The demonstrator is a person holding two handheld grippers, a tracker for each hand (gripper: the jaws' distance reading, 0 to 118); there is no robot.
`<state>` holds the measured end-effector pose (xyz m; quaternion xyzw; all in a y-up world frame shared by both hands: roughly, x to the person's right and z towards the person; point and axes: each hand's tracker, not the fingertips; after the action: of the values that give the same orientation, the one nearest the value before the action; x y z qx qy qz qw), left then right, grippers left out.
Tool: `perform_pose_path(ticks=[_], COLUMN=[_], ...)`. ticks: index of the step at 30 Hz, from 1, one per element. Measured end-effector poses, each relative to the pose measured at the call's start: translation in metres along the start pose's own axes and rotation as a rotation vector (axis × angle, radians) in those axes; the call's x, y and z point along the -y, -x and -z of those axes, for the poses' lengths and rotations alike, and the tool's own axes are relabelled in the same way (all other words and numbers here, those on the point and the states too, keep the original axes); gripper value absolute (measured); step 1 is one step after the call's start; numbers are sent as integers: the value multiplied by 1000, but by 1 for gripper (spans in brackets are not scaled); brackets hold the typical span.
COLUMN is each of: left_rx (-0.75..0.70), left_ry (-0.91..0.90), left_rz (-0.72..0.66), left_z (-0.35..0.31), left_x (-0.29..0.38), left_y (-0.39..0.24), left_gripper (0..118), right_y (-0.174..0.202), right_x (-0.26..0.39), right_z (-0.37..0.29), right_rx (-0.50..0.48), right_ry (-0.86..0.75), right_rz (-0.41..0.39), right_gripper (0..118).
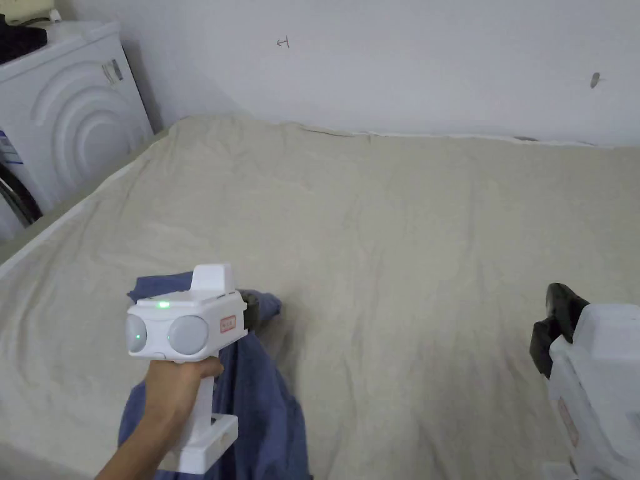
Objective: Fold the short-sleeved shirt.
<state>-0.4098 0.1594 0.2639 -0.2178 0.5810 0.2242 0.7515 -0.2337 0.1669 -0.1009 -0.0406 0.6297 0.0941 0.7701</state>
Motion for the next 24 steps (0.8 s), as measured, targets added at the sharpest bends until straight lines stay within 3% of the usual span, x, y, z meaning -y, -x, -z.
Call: perform_pose_path(ticks=[6,12,18,24], left_rx=[187,386,565,658], left_ry=[-202,-241,-176,16], left_rz=[73,198,328,377], left_z=[-46,-62,-47,-3], left_x=[-83,-129,-106,-38], left_y=[-74,-179,-295,-354], left_gripper=[2,2,2,2], right_y=[-35,-73,-113,-146], right_x=[-6,-13,-13,-2], right_z=[-23,-47,-72,-91], right_rx=[40,121,230,313], right_ry=[-34,-76,-89,-60], right_rz=[13,23,33,20], right_gripper=[1,1,1,1])
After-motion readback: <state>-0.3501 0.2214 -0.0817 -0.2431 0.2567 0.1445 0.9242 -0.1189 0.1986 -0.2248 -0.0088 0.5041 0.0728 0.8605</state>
